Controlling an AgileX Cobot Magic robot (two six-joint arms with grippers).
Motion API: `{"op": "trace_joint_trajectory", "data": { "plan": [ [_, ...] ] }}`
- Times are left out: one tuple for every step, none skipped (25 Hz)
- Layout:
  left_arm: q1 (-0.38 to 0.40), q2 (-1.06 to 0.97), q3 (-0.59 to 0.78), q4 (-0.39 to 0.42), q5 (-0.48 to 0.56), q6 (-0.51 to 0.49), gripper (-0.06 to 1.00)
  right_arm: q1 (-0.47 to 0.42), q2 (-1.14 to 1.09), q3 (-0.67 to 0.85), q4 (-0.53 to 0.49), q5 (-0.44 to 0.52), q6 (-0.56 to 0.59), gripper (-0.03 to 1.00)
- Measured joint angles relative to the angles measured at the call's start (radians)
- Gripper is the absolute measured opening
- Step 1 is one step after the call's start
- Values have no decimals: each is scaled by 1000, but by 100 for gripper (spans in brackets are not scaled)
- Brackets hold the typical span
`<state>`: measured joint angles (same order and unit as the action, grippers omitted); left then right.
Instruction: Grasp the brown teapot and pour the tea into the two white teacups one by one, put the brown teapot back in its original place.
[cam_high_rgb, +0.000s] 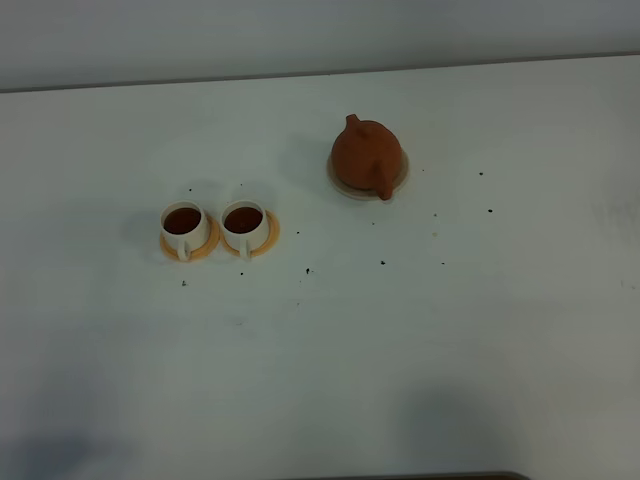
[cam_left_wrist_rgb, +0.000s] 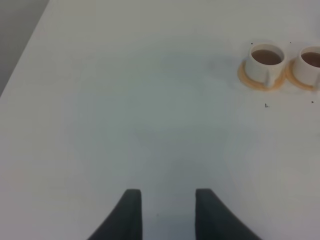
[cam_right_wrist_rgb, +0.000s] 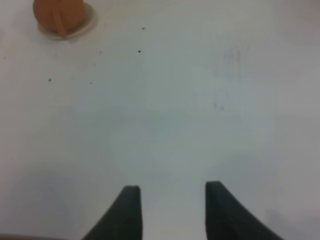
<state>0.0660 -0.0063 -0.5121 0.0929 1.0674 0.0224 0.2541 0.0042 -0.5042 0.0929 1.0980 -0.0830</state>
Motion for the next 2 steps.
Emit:
{"op": "trace_joint_trajectory", "data": {
  "plan": [
    [0, 0, 0, 0, 0, 0, 26, 0, 0, 0, 0, 0, 0, 29],
    [0, 0, 0, 0, 0, 0, 26, 0, 0, 0, 0, 0, 0, 29]
  ]
}}
